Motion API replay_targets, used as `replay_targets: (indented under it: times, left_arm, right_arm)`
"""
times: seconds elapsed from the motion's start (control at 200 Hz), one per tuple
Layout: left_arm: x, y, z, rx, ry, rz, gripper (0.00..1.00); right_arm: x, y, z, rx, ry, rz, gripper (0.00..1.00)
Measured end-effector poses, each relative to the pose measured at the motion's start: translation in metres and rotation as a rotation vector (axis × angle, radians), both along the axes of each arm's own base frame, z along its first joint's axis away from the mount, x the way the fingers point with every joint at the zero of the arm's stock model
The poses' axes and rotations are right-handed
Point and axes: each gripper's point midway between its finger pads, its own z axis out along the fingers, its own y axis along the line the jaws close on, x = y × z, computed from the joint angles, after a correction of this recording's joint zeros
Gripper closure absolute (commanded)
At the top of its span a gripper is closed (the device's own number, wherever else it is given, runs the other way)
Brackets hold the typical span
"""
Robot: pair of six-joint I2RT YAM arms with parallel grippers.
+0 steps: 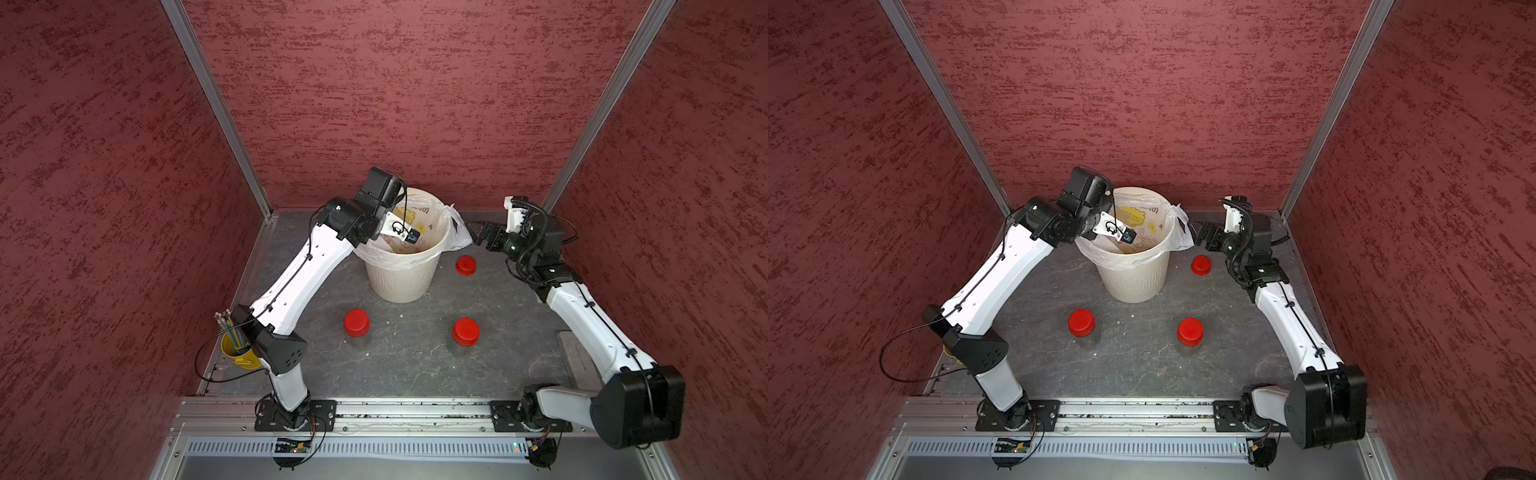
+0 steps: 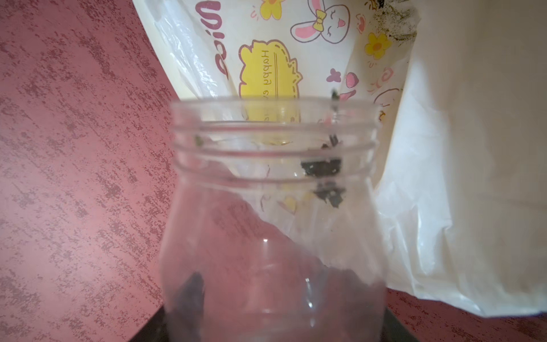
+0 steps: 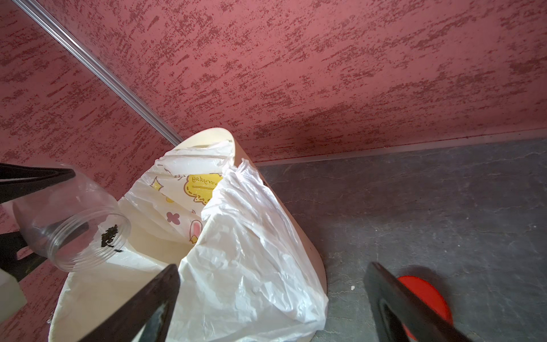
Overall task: Empty moldy tea leaves from jars
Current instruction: Pour the moldy tea leaves from the jar into the trash bin.
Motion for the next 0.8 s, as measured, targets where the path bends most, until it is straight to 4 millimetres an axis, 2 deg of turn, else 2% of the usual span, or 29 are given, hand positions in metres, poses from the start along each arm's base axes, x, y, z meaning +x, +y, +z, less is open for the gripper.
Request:
replay_targets:
  times: [0.18,0.381,0.616,0.801]
  left_arm:
    - [-0.002,-0.008,0.024,-0.043,-0.061,-0.022,0.48]
    - [0.003,-0.001,0.000,0.002,-0.007,-0.004,0.47]
    - [-0.003,-0.015,0.017,-0.028,-0.051,-0.041,0.47]
    - [0.000,-0.008,-0.008,0.015,0.007,-0.025,0.47]
  right_arm:
    - [0.000,0.000,0.000,0.000,0.001,0.000,0.01]
    - [0.000,0.000,0.000,0.000,0.001,0.000,0.01]
    - [0.000,0.000,0.000,0.000,0.001,0.000,0.01]
    - [0.000,0.000,0.000,0.000,0.001,0.000,0.01]
